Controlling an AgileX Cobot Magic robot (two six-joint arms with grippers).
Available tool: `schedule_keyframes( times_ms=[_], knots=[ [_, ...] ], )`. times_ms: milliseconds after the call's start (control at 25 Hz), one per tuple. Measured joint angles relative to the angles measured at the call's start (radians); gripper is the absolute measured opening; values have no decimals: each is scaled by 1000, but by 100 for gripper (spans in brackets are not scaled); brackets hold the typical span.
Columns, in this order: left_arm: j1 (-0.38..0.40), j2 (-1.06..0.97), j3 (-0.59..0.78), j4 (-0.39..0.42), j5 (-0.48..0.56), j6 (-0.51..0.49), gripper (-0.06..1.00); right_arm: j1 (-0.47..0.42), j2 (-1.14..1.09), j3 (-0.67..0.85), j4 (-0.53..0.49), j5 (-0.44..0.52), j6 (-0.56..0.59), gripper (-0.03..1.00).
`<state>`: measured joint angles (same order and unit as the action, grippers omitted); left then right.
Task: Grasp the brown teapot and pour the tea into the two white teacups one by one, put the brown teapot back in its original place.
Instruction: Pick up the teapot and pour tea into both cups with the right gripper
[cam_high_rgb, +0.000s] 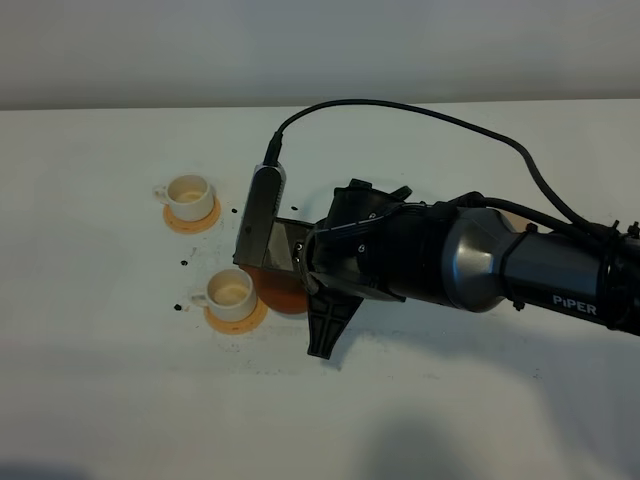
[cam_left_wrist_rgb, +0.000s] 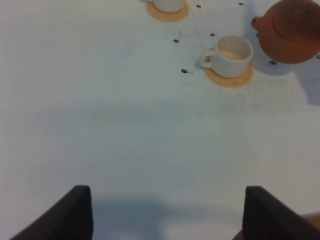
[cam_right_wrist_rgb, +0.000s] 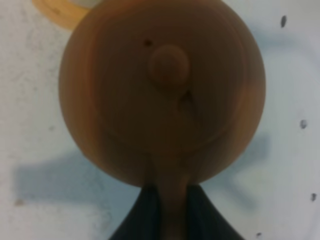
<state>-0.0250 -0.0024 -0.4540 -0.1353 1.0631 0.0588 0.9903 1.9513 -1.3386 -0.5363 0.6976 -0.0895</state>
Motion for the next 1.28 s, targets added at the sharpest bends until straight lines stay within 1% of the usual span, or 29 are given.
schedule_keyframes(
  times_ms=[280,560,920,1280],
  knots=[
    [0,0,0,0,0,0,60,20,2,0,-65,0,6,10],
    [0,0,0,0,0,0,60,39,12,0,-107,0,7,10],
    [0,0,0,0,0,0,60,40,12,0,-174,11,8,10],
    [0,0,0,0,0,0,60,48,12,0,-198,22,-12,10]
  ],
)
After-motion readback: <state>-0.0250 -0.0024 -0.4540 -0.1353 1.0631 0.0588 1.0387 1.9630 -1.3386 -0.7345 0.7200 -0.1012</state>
